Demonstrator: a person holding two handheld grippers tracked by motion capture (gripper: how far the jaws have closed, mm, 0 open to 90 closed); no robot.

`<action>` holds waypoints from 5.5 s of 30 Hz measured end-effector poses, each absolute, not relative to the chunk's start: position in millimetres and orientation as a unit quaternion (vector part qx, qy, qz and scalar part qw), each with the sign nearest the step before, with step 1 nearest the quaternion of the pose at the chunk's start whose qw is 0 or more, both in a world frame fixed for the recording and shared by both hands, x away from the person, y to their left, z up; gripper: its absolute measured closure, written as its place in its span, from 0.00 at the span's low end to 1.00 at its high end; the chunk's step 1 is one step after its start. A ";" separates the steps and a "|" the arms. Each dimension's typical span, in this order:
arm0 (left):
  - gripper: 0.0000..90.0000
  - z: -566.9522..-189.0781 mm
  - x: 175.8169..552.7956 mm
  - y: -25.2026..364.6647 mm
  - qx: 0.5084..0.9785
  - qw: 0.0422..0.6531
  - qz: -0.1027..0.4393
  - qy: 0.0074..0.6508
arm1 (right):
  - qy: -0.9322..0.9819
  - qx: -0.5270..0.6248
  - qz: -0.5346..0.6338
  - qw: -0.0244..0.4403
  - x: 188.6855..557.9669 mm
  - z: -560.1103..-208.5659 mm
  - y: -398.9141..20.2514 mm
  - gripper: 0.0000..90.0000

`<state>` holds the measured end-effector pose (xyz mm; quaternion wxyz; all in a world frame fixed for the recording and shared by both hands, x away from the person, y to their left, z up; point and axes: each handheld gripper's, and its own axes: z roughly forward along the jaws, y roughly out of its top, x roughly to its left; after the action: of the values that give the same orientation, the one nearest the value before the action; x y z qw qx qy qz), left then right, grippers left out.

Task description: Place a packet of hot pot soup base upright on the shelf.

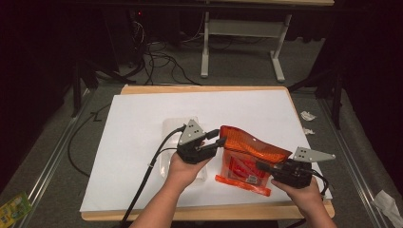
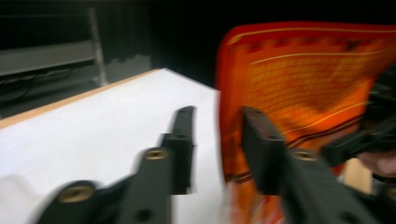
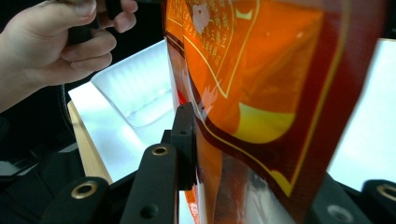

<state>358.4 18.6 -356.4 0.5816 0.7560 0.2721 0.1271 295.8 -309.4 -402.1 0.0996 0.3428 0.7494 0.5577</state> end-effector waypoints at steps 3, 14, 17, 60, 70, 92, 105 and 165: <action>0.52 -358.3 355.7 31.8 0.764 0.561 0.149 0.284 | 0.749 0.345 0.556 0.101 294.8 -401.0 -307.9 0.80; 0.41 -371.3 345.4 103.7 0.766 0.522 0.186 0.326 | 0.748 0.352 0.552 0.105 292.7 -400.2 -306.7 0.80; 0.40 -374.9 339.6 125.4 0.763 0.516 0.198 0.335 | 0.748 0.353 0.553 0.106 292.1 -400.5 -306.7 0.80; 0.33 -438.2 310.0 229.0 0.743 0.500 0.210 0.392 | 0.670 0.395 0.577 0.248 291.4 -344.6 -240.2 0.80; 0.33 -437.4 309.1 230.0 0.742 0.502 0.213 0.390 | 0.659 0.381 0.596 0.254 299.5 -329.9 -211.1 0.80; 0.33 -435.2 307.4 232.3 0.735 0.509 0.221 0.389 | 0.654 0.362 0.620 0.236 318.5 -330.1 -146.1 0.81; 0.32 -433.5 307.2 234.3 0.725 0.522 0.222 0.391 | 0.658 0.361 0.622 0.225 324.7 -338.8 -123.8 0.81; 0.32 -434.3 307.4 231.2 0.734 0.515 0.223 0.383 | 0.685 0.382 0.590 0.192 331.7 -410.1 -114.6 0.80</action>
<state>307.4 231.2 -434.3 0.5147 0.7343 0.3826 0.2226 331.7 -114.6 -410.1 0.1925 0.3820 0.6847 0.5901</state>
